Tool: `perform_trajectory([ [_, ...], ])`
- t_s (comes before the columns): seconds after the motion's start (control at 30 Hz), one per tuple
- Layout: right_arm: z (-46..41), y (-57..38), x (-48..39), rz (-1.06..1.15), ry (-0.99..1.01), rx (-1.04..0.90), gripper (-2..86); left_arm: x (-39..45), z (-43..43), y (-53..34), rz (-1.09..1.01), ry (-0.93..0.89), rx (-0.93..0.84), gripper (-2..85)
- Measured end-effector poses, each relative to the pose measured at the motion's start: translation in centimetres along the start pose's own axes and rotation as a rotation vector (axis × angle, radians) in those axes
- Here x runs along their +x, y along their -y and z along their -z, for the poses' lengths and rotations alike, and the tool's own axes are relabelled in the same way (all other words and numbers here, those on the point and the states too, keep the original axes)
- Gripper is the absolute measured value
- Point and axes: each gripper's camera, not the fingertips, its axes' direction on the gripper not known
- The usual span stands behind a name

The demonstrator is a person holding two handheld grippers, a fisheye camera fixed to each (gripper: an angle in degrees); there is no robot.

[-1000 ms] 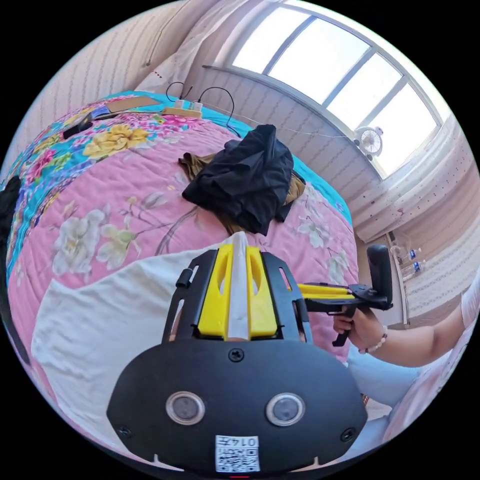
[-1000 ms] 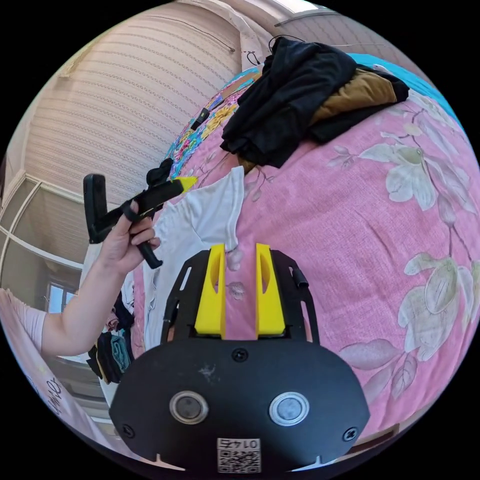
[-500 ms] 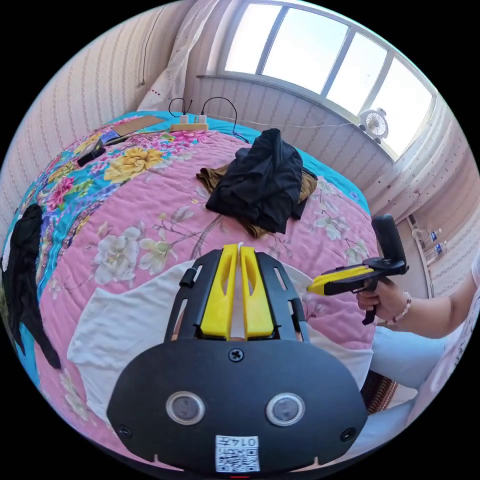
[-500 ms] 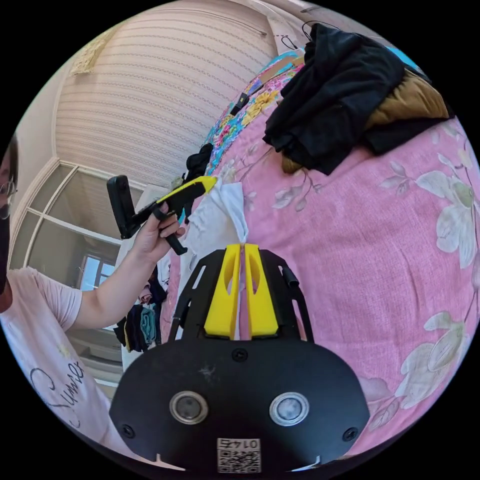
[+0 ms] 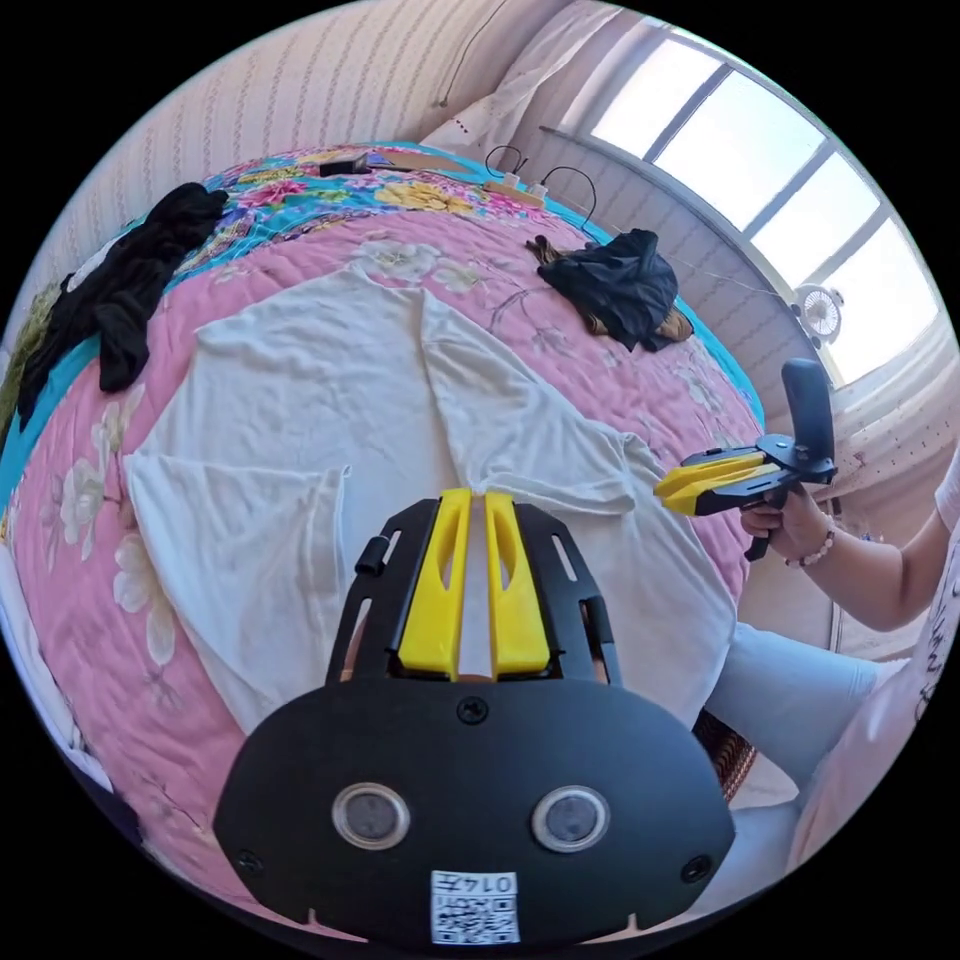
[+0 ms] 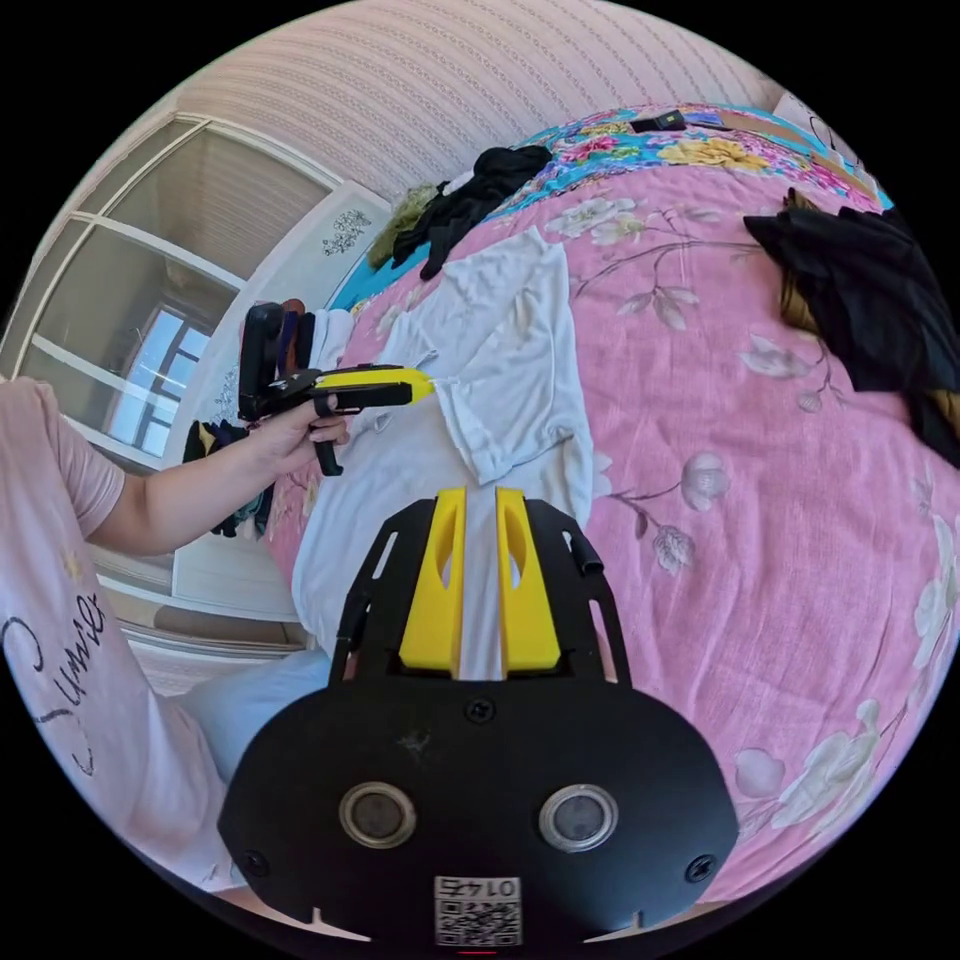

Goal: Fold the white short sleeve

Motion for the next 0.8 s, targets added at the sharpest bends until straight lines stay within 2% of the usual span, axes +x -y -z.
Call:
perform_trajectory([
  [0.2,0.8,4.4,-0.5,0.072,-0.116,0.075,6.4,-4.4,6.3,-1.5,0.099,0.170,0.116,2.4],
  [0.27,0.0,8.2,-1.4,0.143,-0.183,0.112,7.6,-7.9,8.9,-2.2,0.215,0.269,0.154,2.8],
  [0.47,-5.8,16.6,-2.1,0.233,-0.347,0.039,10.9,-16.2,13.3,-2.9,0.440,0.296,0.229,4.7],
  [0.57,-8.2,18.5,-0.7,0.191,-0.446,-0.054,5.6,-19.1,14.3,-2.7,0.492,0.257,0.241,5.9],
  [0.8,-2.9,19.8,3.1,0.084,-0.249,0.038,1.3,-22.3,16.7,-2.6,0.525,0.198,0.235,6.3],
])
